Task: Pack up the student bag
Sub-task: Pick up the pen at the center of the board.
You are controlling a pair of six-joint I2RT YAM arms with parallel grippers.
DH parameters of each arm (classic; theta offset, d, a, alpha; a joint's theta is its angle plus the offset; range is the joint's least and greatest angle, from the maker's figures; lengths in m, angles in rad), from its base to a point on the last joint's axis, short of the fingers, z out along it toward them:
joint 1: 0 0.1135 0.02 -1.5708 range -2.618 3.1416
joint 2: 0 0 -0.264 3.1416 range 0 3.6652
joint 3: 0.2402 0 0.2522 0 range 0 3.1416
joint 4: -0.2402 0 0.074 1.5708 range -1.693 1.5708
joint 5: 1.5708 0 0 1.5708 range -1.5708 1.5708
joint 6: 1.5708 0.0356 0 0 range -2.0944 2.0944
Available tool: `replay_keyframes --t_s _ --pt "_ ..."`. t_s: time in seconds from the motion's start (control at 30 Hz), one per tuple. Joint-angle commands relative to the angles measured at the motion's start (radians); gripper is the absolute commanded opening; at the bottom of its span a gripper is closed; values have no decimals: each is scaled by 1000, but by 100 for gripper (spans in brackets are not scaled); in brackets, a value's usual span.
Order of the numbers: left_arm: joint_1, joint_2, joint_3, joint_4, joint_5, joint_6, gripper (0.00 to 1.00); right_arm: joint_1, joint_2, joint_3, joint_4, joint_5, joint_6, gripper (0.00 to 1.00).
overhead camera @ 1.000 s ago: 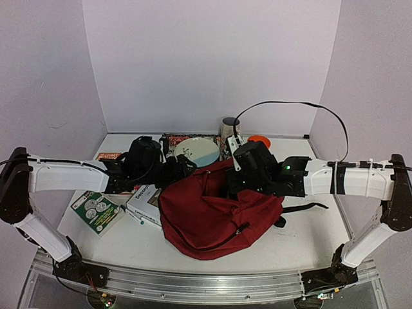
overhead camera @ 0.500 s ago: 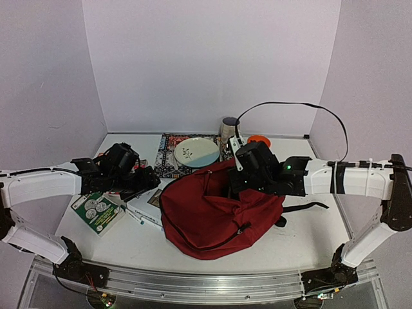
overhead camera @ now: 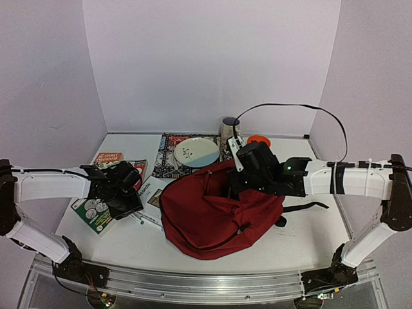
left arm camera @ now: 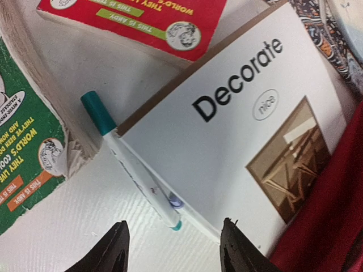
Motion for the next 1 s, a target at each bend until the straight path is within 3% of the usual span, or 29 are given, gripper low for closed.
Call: replay_keyframes --t_s 0.0,0.63,0.97 --pt "28 36 -1 -25 -51 -49 52 -9 -34 -11 47 9 -37 0" --pt "89 302 81 -9 -95 -4 37 -21 -9 -25 92 -44 -60 0" --pt "90 298 50 -5 -31 16 7 -23 -17 -26 95 -34 -61 0"
